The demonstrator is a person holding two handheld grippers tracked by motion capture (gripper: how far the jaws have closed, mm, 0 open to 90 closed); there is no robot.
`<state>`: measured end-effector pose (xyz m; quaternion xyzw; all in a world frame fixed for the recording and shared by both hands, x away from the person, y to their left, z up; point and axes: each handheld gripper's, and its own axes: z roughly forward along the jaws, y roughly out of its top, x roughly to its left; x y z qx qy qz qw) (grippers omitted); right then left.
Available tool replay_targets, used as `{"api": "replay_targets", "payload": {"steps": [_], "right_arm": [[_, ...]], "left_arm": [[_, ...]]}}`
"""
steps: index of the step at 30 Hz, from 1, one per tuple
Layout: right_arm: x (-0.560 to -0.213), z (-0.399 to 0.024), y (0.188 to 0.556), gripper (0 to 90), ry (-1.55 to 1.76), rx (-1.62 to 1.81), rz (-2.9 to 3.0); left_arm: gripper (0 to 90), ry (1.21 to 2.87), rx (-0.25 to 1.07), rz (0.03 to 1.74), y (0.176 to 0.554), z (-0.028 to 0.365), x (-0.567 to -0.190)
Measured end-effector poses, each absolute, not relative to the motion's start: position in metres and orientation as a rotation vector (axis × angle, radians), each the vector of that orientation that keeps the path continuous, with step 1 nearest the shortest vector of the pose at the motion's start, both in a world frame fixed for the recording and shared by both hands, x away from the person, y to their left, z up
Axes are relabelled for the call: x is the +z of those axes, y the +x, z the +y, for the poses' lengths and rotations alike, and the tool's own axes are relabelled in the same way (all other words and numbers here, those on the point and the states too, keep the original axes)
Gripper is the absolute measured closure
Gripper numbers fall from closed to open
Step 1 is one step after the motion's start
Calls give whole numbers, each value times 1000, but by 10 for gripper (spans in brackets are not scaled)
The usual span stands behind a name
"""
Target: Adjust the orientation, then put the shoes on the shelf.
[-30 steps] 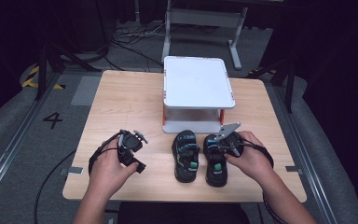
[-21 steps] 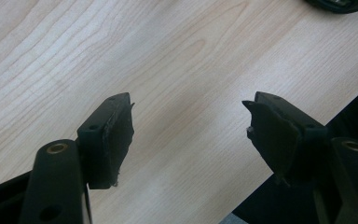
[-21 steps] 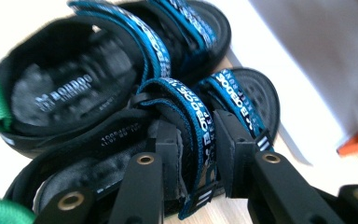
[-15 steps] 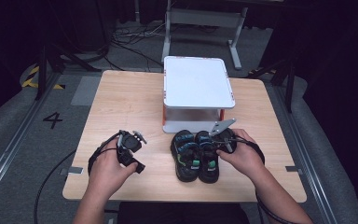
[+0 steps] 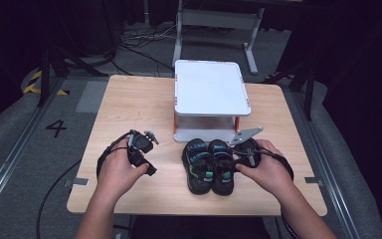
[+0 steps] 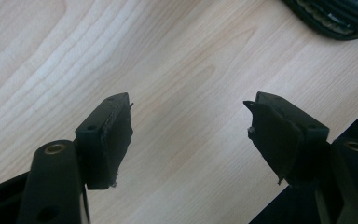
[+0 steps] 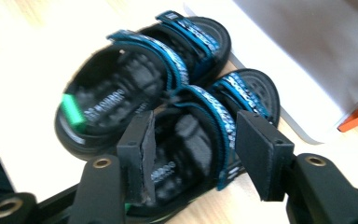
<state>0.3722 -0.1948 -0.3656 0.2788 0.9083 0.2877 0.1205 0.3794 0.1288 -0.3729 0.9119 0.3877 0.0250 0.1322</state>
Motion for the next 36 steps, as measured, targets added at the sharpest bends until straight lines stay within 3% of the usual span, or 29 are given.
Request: {"api": "replay_targets", "payload": {"steps": [6,17,31,36], "right_arm": [[-353,-183,364,439,892,837,2674],[-365,-164,356,430,1112,788,2743],[-381,-151,370,410,1355,714,2671],[-382,-147,373,445,1388,706,2655]], "left_arm": [[298,2643,63,1113,386,129,-372],[296,2620,72,1123,388,134,-368],[296,2627,70,1066,386,129,-366],[296,2627,72,1067,385,129,-365]]}}
